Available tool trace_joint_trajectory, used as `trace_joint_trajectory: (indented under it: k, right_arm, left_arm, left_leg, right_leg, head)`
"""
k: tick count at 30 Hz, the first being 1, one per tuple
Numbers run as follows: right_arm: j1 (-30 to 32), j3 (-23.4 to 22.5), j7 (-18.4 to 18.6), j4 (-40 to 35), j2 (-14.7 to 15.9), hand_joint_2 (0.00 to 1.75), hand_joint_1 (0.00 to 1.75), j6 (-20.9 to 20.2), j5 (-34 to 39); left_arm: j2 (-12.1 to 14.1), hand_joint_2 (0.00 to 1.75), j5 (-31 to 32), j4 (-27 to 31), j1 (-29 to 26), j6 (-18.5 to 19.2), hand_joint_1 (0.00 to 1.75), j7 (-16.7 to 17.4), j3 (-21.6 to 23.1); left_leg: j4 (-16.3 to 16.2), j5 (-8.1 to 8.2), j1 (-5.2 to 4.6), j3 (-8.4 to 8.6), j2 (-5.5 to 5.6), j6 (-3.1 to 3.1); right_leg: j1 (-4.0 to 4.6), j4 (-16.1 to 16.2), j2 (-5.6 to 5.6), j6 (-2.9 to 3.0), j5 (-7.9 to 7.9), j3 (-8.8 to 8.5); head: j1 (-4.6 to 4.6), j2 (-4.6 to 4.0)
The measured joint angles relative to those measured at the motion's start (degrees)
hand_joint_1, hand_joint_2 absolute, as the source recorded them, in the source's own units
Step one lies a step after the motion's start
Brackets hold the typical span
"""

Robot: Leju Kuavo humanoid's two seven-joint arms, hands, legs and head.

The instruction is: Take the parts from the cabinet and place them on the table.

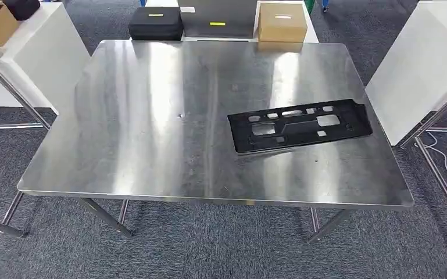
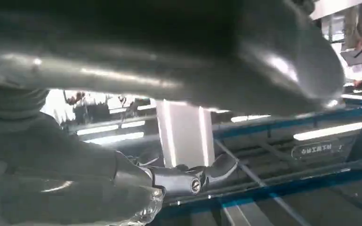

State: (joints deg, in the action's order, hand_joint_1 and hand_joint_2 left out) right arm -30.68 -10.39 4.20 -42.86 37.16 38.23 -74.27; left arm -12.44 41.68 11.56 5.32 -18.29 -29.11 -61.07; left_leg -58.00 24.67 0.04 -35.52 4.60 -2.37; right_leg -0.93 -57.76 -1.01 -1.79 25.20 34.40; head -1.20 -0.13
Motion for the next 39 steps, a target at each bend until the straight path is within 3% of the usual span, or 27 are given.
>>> trace_joint_trajectory:
  k: [4, 8, 12, 13, 16, 18, 19, 20, 23, 25, 27, 29, 31, 32, 34, 35, 36, 37, 39]
  right_arm:
    - [15.85, -12.12, -5.30, -14.53, -6.37, 0.00, 0.00, 0.00, -0.77]
    - [26.09, -23.70, -13.80, -28.42, -18.22, 0.00, 0.00, 0.00, -2.30]
    - [32.23, -32.10, -19.42, -37.35, -29.78, 0.00, 0.00, 0.00, -2.36]
    - [33.38, -33.28, -20.13, -38.48, -32.06, 0.00, 0.00, 0.00, -2.86]
    - [37.15, -34.11, -18.21, -41.68, -37.95, 0.00, 0.00, 0.00, -4.75]
    - [37.51, -35.12, -21.65, -41.81, -41.65, 0.00, 0.00, 0.00, -5.82]
    - [37.34, -36.90, -24.84, -41.63, -44.43, 0.00, 0.00, 0.00, -6.37]
    - [37.06, -38.67, -28.01, -40.58, -46.31, 0.00, 0.00, 0.00, -7.17]
    - [35.24, -45.96, -32.80, -35.40, -50.23, 0.00, 0.00, 0.00, -8.91]
    - [33.11, -51.53, -33.22, -29.97, -50.91, 0.00, 0.00, -0.02, -11.86]
    - [31.90, -56.39, -29.32, -23.57, -50.97, 0.00, 0.00, 0.00, -14.13]
    - [31.10, -58.51, -22.29, -15.50, -50.24, 0.00, 0.00, 0.00, -13.49]
    - [30.12, -59.70, -18.12, -6.28, -48.40, 0.00, 0.00, -0.02, -11.29]
    - [29.52, -60.61, -17.97, -1.95, -47.54, 1.75, 0.00, -0.11, -9.99]
    - [28.33, -62.26, -18.50, 7.00, -45.88, 1.75, 0.00, -1.36, -8.41]
    - [27.94, -62.84, -19.33, 10.40, -45.40, 0.00, 0.00, -3.99, -7.19]
    - [27.49, -63.60, -19.52, 13.45, -45.01, 0.00, 0.00, -7.60, -5.99]
    - [27.11, -64.26, -19.19, 15.75, -44.88, 1.75, 0.00, -10.35, -5.44]
    - [26.52, -65.32, -16.97, 19.99, -44.66, 1.75, 0.00, -13.70, -5.10]
  left_arm:
    - [-0.04, 0.00, -0.48, 0.00, 0.03, -0.18, 0.00, -0.13, -0.98]
    - [-0.09, 0.00, -0.48, 0.00, 0.04, -0.42, 0.00, 0.02, -1.53]
    - [-0.13, 0.00, -0.79, 0.00, 0.05, -0.48, 0.00, 0.13, -1.97]
    - [-0.13, 1.75, -0.73, 0.00, 0.08, -0.48, 0.00, 0.04, -2.08]
    - [-0.11, 1.75, 1.38, 0.00, 0.39, -0.53, 0.00, -0.35, -3.28]
    - [-0.15, 1.75, 2.10, 0.00, 0.43, -0.48, 0.00, -0.18, -3.65]
    - [-0.15, 0.00, 2.44, 0.00, 0.46, -0.48, 0.00, -0.04, -3.72]
    - [-0.15, 0.00, 2.77, 0.00, 0.54, -0.48, 0.00, 0.17, -3.72]
    - [-0.24, 0.00, 5.02, 0.00, 0.61, -0.31, 0.00, 0.48, -3.91]
    - [-0.26, 0.00, 6.78, 0.00, 0.65, 0.22, 0.00, 1.03, -4.59]
    - [-0.26, 0.00, 7.69, 0.00, 0.72, 1.16, 0.00, 1.90, -4.81]
    - [-0.13, 0.00, 8.54, 0.00, 0.71, 2.36, 0.00, 3.75, -4.81]
    - [0.06, 0.00, 9.00, 0.00, 0.72, 3.66, 0.00, 4.74, -4.81]
    - [0.20, 0.00, 9.51, 0.00, 0.72, 4.13, 0.00, 4.94, -4.81]
    - [0.57, 0.00, 10.68, 0.00, 0.72, 4.74, 0.00, 5.09, -4.79]
    - [0.77, 0.00, 11.32, 0.00, 0.71, 4.94, 0.00, 5.22, -4.74]
    - [0.98, 0.00, 11.89, 0.00, 0.70, 4.94, 0.00, 5.38, -4.63]
    - [1.14, 0.00, 12.17, 0.00, 0.70, 4.94, 0.00, 5.55, -4.55]
    - [1.51, 0.00, 12.30, 0.00, 0.69, 4.92, 0.00, 6.20, -4.55]
  left_leg:
    - [0.03, 0.14, 0.03, -0.07, 0.38, 0.00]
    - [0.03, 0.23, 0.07, 0.12, 0.47, 0.09]
    - [0.06, 0.40, 0.12, 0.27, 0.28, 0.34]
    - [0.06, 0.41, 0.09, 0.34, 0.19, 0.34]
    - [0.07, 0.47, 0.09, 0.40, 0.13, 0.41]
    - [0.07, 0.52, 0.07, 0.54, -0.24, 0.48]
    - [0.07, 0.59, 0.01, 0.65, -0.41, 0.50]
    - [0.07, 0.62, 0.02, 0.74, -0.43, 0.47]
    - [0.07, 0.61, -0.03, 0.78, -0.42, 0.46]
    - [0.06, 0.63, -0.03, 0.80, -0.47, 0.46]
    - [0.06, 0.62, -0.04, 0.82, -0.44, 0.44]
    - [0.06, 0.64, -0.03, 0.81, -0.46, 0.44]
    - [0.06, 0.66, -0.03, 0.83, -0.51, 0.42]
    - [0.06, 0.66, -0.03, 0.84, -0.51, 0.42]
    - [0.06, 0.67, -0.02, 0.85, -0.51, 0.41]
    - [0.06, 0.67, -0.02, 0.85, -0.51, 0.41]
    - [0.07, 0.68, -0.02, 0.85, -0.50, 0.41]
    - [0.07, 0.67, 0.00, 0.85, -0.50, 0.41]
    - [0.07, 0.67, 0.02, 0.86, -0.50, 0.42]
  right_leg:
    - [0.15, 0.00, 0.29, -0.10, 0.19, -0.09]
    - [0.17, 0.01, 0.30, -0.06, 0.39, -0.08]
    - [0.21, 0.00, 0.23, 0.13, 0.54, -0.21]
    - [0.20, 0.00, 0.13, 0.13, 0.54, -0.22]
    - [0.20, 0.00, 0.10, 0.15, 0.57, -0.29]
    - [0.20, 0.00, -0.24, 0.16, 0.56, -0.28]
    - [0.19, 0.01, -0.42, 0.16, 0.57, -0.32]
    - [0.19, 0.02, -0.43, 0.16, 0.57, -0.38]
    - [0.17, 0.01, -0.43, 0.16, 0.60, -0.44]
    - [0.18, 0.02, -0.49, 0.16, 0.59, -0.47]
    - [0.16, 0.02, -0.46, 0.15, 0.60, -0.54]
    - [0.16, 0.09, -0.47, 0.15, 0.60, -0.58]
    - [0.17, 0.14, -0.53, 0.16, 0.59, -0.58]
    - [0.17, 0.14, -0.53, 0.16, 0.59, -0.58]
    - [0.17, 0.14, -0.53, 0.16, 0.59, -0.59]
    - [0.17, 0.14, -0.53, 0.16, 0.59, -0.59]
    - [0.16, 0.14, -0.53, 0.16, 0.59, -0.59]
    - [0.16, 0.14, -0.53, 0.16, 0.59, -0.59]
    - [0.17, 0.14, -0.53, 0.16, 0.59, -0.59]
  head:
    - [-0.02, 0.00]
    - [-0.02, 0.00]
    - [0.02, 0.00]
    - [-0.09, 0.00]
    - [0.04, 0.00]
    - [0.00, 0.00]
    - [-0.07, 0.00]
    - [0.00, 0.00]
    - [-0.07, 0.00]
    - [0.00, 0.00]
    - [0.00, 0.00]
    - [-0.05, 0.00]
    - [0.00, 0.00]
    - [-0.02, 0.00]
    - [0.00, 0.00]
    - [-0.02, 0.00]
    - [-0.02, 0.00]
    - [0.00, 0.00]
    - [0.00, 0.00]
